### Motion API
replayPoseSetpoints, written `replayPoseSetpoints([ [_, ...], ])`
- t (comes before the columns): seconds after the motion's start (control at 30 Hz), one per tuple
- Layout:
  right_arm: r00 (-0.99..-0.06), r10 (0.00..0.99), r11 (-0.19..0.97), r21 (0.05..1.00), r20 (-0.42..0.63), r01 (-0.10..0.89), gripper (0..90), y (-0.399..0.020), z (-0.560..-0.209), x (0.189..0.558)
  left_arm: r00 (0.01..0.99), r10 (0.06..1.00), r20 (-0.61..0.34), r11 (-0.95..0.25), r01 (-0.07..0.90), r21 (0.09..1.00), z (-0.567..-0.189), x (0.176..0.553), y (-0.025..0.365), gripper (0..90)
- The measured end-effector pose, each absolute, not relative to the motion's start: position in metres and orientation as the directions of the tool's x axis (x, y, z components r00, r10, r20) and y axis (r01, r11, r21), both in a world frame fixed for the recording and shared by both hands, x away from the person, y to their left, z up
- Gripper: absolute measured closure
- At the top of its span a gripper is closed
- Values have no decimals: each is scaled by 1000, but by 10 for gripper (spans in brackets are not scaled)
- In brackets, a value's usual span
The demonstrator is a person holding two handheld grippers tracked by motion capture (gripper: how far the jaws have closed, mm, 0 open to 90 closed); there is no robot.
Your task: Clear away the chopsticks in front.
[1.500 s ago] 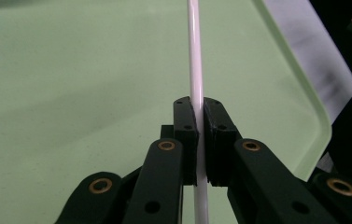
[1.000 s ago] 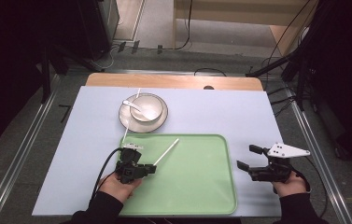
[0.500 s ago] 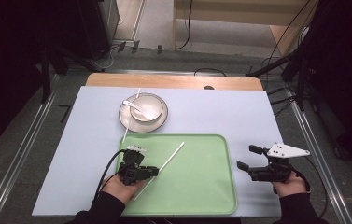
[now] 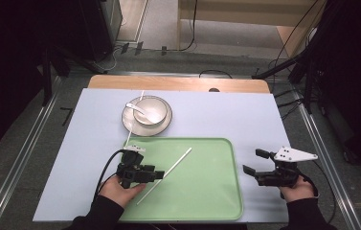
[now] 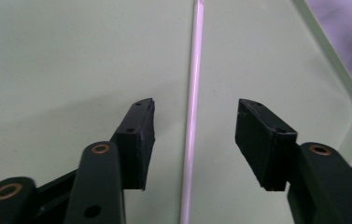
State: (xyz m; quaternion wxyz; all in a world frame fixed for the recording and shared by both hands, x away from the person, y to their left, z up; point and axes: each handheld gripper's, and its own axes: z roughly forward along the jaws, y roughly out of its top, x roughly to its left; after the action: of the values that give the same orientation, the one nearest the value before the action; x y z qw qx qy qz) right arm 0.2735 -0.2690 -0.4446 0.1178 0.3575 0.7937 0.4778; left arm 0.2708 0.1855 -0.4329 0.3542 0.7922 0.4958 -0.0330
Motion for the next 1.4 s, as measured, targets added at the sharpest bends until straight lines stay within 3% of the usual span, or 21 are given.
replayPoseSetpoints([
  [0.47, -718, 679, 296, 839, 151, 456, 177, -269, -446, 274, 468, 788, -400, -180, 797, 577, -409, 282, 236, 386],
  [0.73, -714, 683, 291, 840, 153, 458, 177, -270, -445, 273, 453, 804, -386, -162, 791, 590, -399, 297, 259, 285],
  [1.13, -715, 683, 294, 841, 147, 454, 178, -271, -445, 273, 439, 829, -347, -159, 779, 606, -385, 333, 271, 320],
  [1.4, -713, 684, 292, 838, 153, 460, 178, -270, -445, 273, 410, 848, -335, -162, 804, 573, -393, 366, 272, 392],
])
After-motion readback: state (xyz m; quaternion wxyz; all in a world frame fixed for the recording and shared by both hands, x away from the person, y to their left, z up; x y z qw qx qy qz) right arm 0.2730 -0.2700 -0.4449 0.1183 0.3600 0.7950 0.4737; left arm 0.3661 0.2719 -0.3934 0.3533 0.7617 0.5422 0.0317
